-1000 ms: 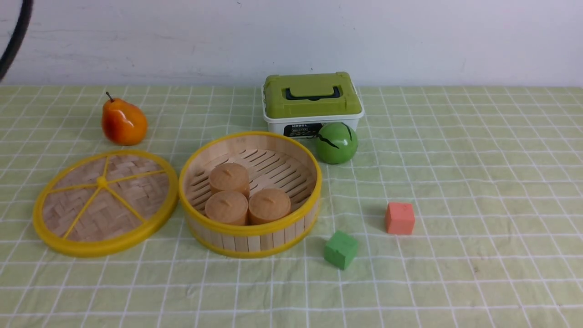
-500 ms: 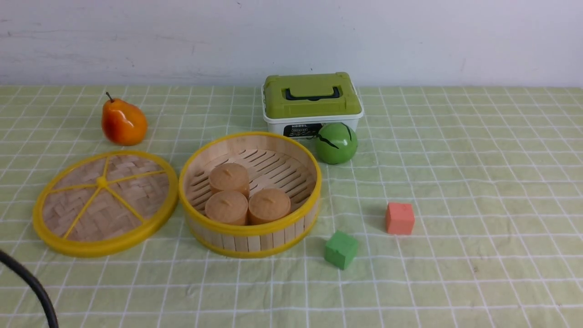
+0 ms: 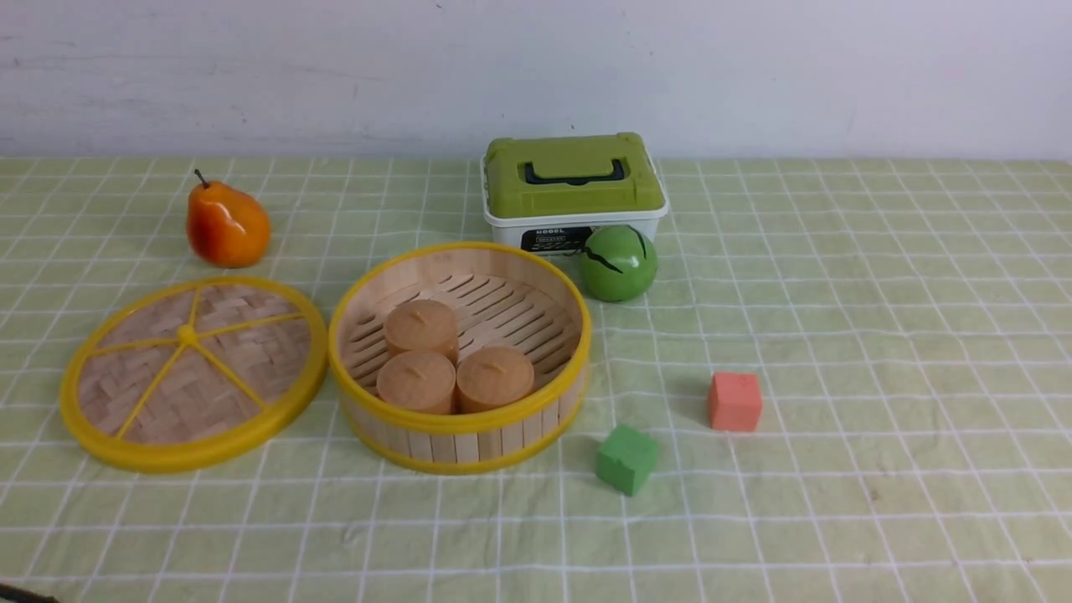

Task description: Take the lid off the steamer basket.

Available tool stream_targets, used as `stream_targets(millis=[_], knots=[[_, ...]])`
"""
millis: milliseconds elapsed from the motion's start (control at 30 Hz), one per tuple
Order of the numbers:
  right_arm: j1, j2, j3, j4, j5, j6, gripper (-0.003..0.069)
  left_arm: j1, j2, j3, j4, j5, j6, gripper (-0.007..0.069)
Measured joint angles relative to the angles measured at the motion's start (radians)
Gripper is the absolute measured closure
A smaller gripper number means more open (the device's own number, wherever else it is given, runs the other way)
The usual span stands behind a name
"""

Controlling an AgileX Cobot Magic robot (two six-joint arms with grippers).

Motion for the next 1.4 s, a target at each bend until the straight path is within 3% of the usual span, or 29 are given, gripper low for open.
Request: stream_targets(millis=[267, 567, 1400], knots=[[0.000, 0.000, 0.000, 0.000, 0.000, 0.000, 0.0418, -0.019, -0.323, 0.161, 0.002, -0.119, 0.000, 0.0637], [0.000, 0.000, 0.000, 0.000, 0.000, 0.000, 0.0418, -0.019, -0.334, 0.169, -0.009, 0.038, 0.001, 0.0636], [0.000, 0.000, 0.000, 0.000, 0.000, 0.000, 0.0418, -0.019, -0.334, 0.169, -0.009, 0.048, 0.056, 0.0636]])
